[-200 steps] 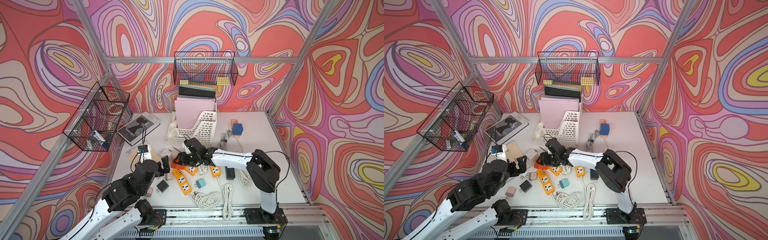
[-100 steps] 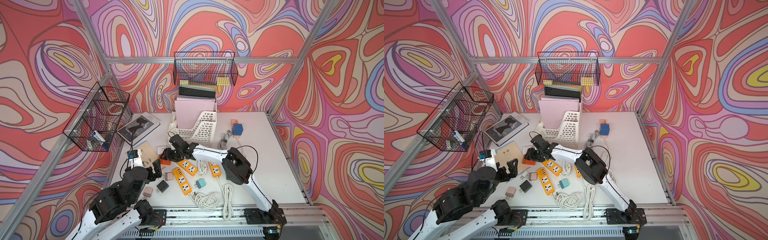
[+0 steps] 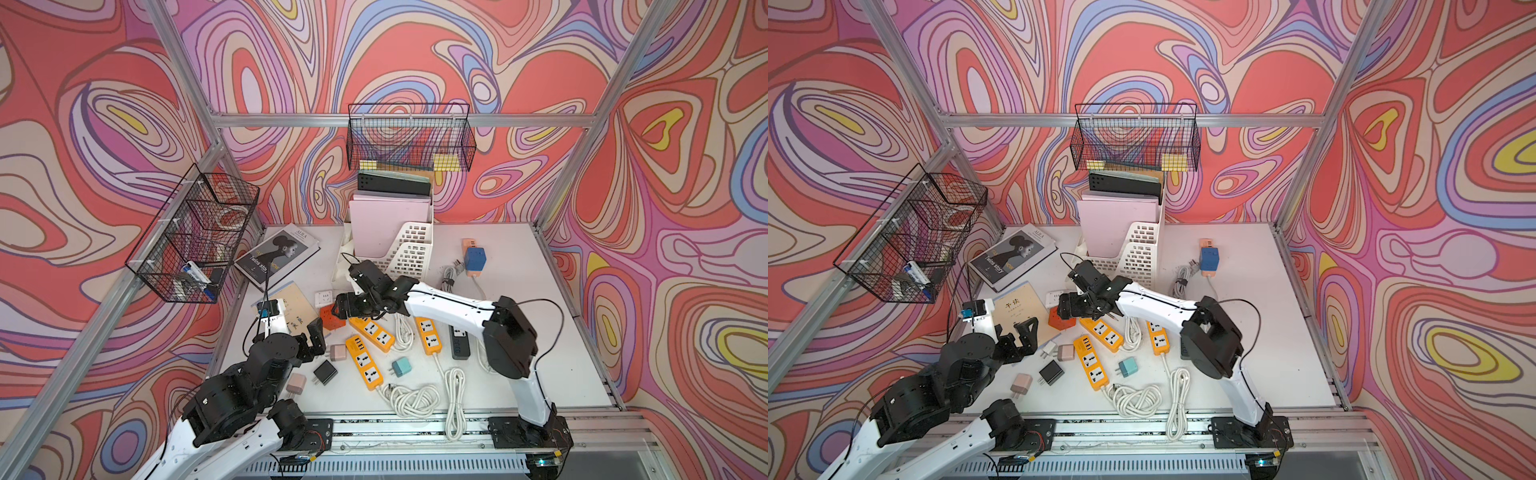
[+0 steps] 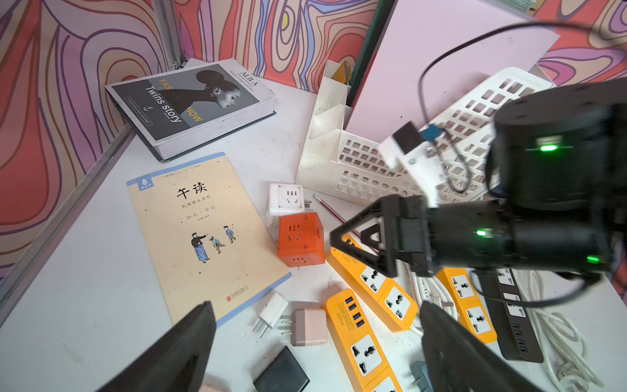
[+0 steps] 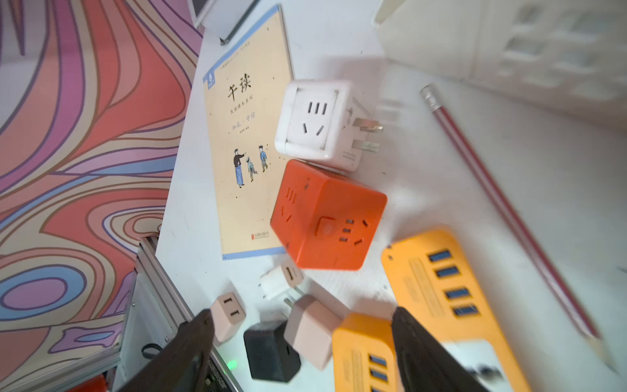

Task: Pull the plug off the socket
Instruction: Place the plug at the center of the board, then pick up the socket from the center of the board.

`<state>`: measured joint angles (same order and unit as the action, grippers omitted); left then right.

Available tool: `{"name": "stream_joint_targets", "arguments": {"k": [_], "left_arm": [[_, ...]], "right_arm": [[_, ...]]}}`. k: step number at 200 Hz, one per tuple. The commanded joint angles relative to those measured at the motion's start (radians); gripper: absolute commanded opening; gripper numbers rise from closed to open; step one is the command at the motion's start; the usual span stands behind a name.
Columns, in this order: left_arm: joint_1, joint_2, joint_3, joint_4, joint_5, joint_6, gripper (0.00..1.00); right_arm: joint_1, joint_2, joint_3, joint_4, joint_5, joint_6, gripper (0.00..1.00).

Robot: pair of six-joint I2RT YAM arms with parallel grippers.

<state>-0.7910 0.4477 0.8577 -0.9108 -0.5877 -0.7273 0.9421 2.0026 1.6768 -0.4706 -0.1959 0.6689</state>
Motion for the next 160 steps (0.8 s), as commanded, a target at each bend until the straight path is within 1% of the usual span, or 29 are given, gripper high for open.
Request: {"name": "stream_joint_targets", "arguments": {"k": [1,39,53,63,73,88,103,113,124,147,160], "left_arm": [[0.007,0.014,-0.015,0.048,0.012,0.020,0.99],[0.006,0.032,-0.060,0.105,0.040,0.009,0.99],[0.006,0.041,-0.080,0.133,0.049,0.002,0.99],[0.006,0.050,-0.093,0.154,0.057,0.002,0.99],[0.006,0.060,-0.105,0.171,0.064,0.000,0.99],[0.006,0.079,-0.115,0.191,0.080,-0.001,0.99],[0.006,0.099,-0.124,0.210,0.107,-0.009,0.99],[0.006,0.109,-0.135,0.230,0.133,-0.013,0.99],[0.006,0.122,-0.151,0.250,0.164,-0.019,0.99],[0.006,0.147,-0.177,0.289,0.225,-0.029,0.99],[0.006,0.160,-0.181,0.297,0.247,-0.025,0.99]], "right_arm": [[0.002,-0.212,-0.159,0.008,0.186,-0.118,0.81],[-0.015,-0.648,-0.507,0.059,0.550,-0.197,0.81],[-0.064,-0.778,-0.605,0.055,0.599,-0.188,0.81],[-0.132,-0.863,-0.669,0.051,0.578,-0.158,0.81],[-0.229,-0.937,-0.733,0.050,0.528,-0.122,0.81],[-0.390,-1.024,-0.819,0.070,0.422,-0.088,0.82],[-0.535,-1.056,-0.870,0.092,0.302,-0.079,0.82],[-0.604,-1.042,-0.883,0.102,0.250,-0.082,0.83],[-0.652,-1.006,-0.882,0.122,0.201,-0.099,0.83],[-0.706,-0.876,-0.833,0.150,0.131,-0.160,0.85],[-0.725,-0.785,-0.775,0.135,0.127,-0.212,0.86]]}}
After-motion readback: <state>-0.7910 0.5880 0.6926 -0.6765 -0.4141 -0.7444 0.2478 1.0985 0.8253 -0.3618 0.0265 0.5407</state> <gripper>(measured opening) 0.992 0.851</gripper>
